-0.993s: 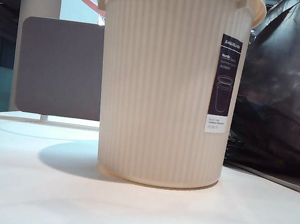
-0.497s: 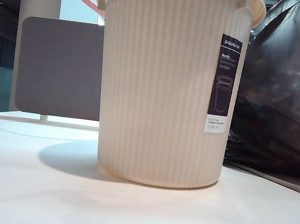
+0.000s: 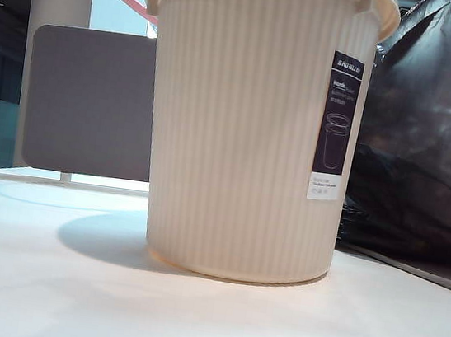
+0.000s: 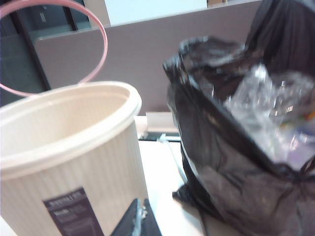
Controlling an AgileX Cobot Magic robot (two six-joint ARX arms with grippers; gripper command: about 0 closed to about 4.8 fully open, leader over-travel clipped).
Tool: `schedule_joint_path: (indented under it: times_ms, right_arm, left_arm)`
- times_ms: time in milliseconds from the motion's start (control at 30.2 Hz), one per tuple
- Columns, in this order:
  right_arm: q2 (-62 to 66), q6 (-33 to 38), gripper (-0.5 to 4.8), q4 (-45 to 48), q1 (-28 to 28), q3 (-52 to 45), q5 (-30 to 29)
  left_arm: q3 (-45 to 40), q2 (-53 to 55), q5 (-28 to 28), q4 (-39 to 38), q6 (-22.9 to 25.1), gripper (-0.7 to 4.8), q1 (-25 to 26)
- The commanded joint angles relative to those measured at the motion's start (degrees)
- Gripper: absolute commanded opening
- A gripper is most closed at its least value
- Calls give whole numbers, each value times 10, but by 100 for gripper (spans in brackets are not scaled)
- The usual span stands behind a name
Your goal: Open the ring lid of the trash can, pull out the black garbage bag inside, and place it on the table.
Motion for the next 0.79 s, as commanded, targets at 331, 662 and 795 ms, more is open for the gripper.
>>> schedule_joint_path:
  times_ms: [331, 662, 795]
  right_arm:
    - [0, 12, -6, 80, 1, -120, 27]
    - [0, 16, -6, 94, 1, -187, 79]
    - [0, 15, -6, 96, 1, -202, 81]
  left_arm:
    - [-54, 0, -18, 72, -13, 48, 0]
    - [-101, -1, -21, 108, -13, 48, 0]
    - [-118, -1, -21, 118, -13, 48, 0]
